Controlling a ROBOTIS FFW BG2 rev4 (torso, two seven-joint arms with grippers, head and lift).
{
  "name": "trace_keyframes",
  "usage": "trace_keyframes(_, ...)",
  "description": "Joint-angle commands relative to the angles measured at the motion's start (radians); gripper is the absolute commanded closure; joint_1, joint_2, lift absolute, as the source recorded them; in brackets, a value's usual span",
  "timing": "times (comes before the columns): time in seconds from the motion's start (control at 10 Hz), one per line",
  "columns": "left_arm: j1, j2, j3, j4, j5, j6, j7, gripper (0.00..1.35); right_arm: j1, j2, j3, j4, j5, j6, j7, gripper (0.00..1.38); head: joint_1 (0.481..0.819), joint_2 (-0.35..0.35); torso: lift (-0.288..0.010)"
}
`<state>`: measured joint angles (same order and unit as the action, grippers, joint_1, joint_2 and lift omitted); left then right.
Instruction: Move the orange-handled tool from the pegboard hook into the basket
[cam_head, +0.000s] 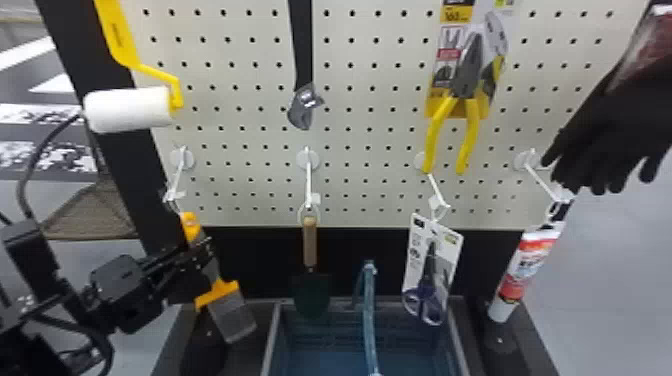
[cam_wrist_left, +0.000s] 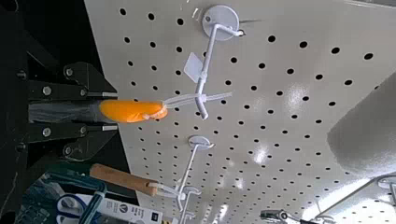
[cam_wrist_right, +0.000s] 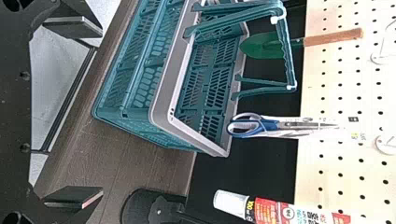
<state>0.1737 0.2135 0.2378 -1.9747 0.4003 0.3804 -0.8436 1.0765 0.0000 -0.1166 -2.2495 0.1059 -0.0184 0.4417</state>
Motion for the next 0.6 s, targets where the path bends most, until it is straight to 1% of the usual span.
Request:
trace_keyframes(0.0, -0.001, 0.000, 0.000, 0.000, 0.000, 0.000, 0.000, 1.21, 0.000, 0.001, 0.000, 0.000, 0.002, 0.000, 0.000, 0.11, 0.549, 0.000, -0.100)
trace_keyframes(0.5, 0.001, 0.001, 0.003, 0.000, -0.002, 0.002, 0.000, 1.21, 0.000, 0.001, 0.000, 0.002, 0.000, 0.002, 0.000, 0.11, 0.549, 0.000, -0.100)
